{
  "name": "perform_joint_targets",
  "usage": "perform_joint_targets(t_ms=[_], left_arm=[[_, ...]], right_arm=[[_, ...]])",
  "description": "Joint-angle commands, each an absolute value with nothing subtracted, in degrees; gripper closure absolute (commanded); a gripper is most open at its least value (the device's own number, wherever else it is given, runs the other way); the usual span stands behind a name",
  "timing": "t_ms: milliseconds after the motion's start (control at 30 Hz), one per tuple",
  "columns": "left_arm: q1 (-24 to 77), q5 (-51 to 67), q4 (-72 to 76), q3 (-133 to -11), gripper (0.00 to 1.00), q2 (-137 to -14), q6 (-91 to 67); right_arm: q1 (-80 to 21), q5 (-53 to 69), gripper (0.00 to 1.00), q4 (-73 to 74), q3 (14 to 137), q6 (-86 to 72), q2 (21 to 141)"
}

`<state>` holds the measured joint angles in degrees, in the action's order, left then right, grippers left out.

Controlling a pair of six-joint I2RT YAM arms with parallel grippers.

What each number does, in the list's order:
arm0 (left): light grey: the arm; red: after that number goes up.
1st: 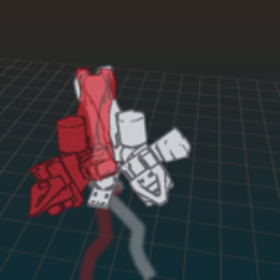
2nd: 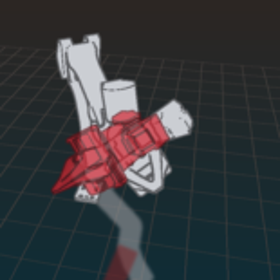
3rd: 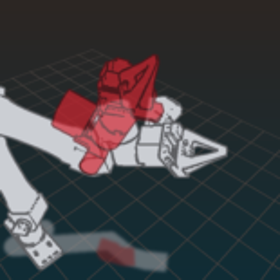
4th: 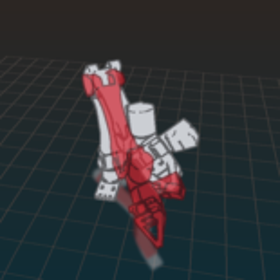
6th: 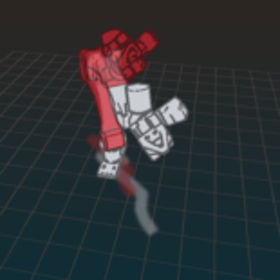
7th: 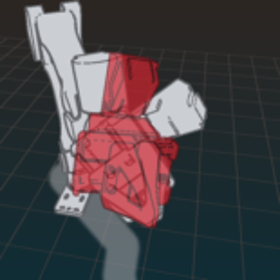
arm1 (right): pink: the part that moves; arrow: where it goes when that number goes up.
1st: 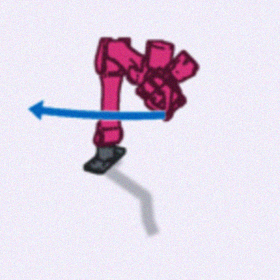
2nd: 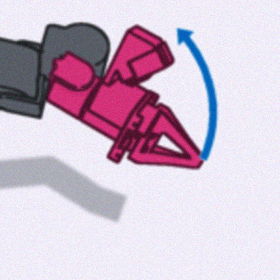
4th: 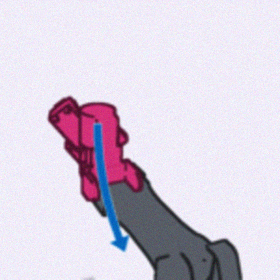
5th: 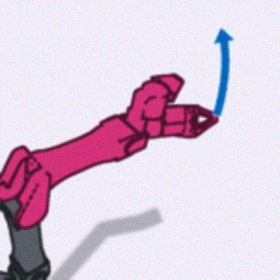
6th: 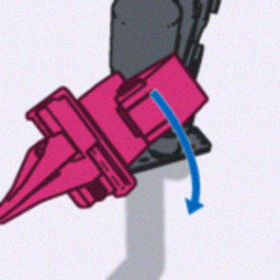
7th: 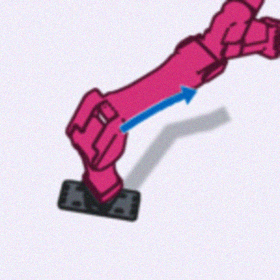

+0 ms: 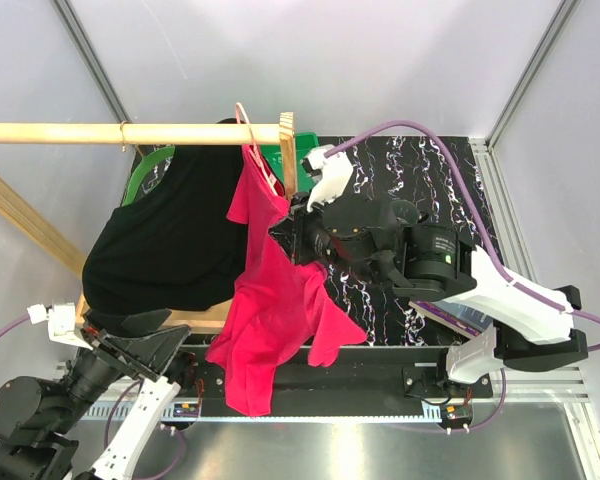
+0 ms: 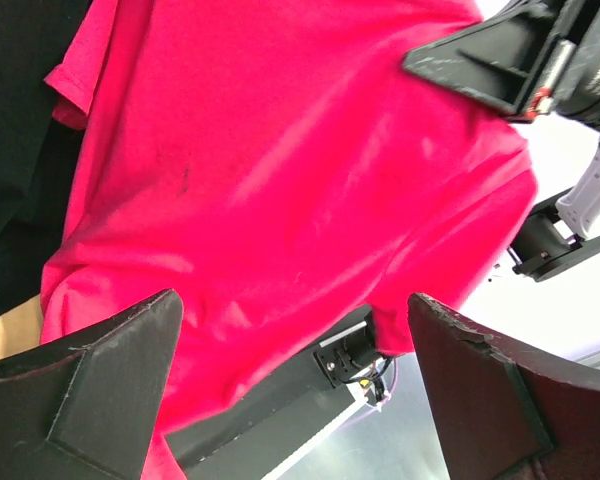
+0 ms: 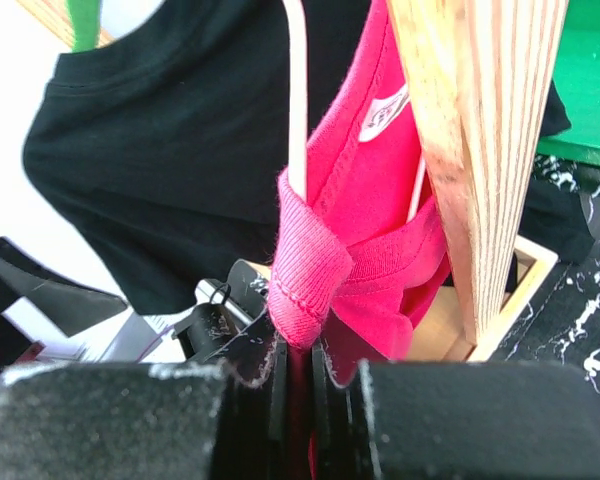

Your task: Remove the t-shirt from the hanger

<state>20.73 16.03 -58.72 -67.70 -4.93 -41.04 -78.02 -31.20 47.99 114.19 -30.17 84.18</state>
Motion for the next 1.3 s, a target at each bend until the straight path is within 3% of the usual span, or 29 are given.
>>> perform_joint_targets(t_ms=[0, 233, 700, 900, 1267], left_arm=[[20.8, 16.3, -57.5, -66.7, 0.01, -5.4, -41.5], [20.8, 16.0, -57.5, -65.9, 0.01, -6.0, -40.9], [20.8, 15.7, -56.1, -63.2, 0.01, -5.6, -41.6], [20.8, 16.3, -54.6, -63.1, 0.01, -6.7, -41.3], [20.7, 26.3, -36.7, -64.1, 0.02, -18.3, -43.3]], right_arm=[[-78.4, -29.8, 1.00, 43.9, 116.7, -27.0, 81.0], [-78.4, -27.2, 1.00, 34.0, 101.4, -22.9, 70.5], [-78.4, -22.5, 1.00, 31.6, 99.8, -14.4, 67.0], [-78.4, -18.5, 1.00, 27.6, 89.2, -9.6, 60.7], [-78.3, -15.3, 1.00, 16.2, 69.8, -8.7, 56.6]])
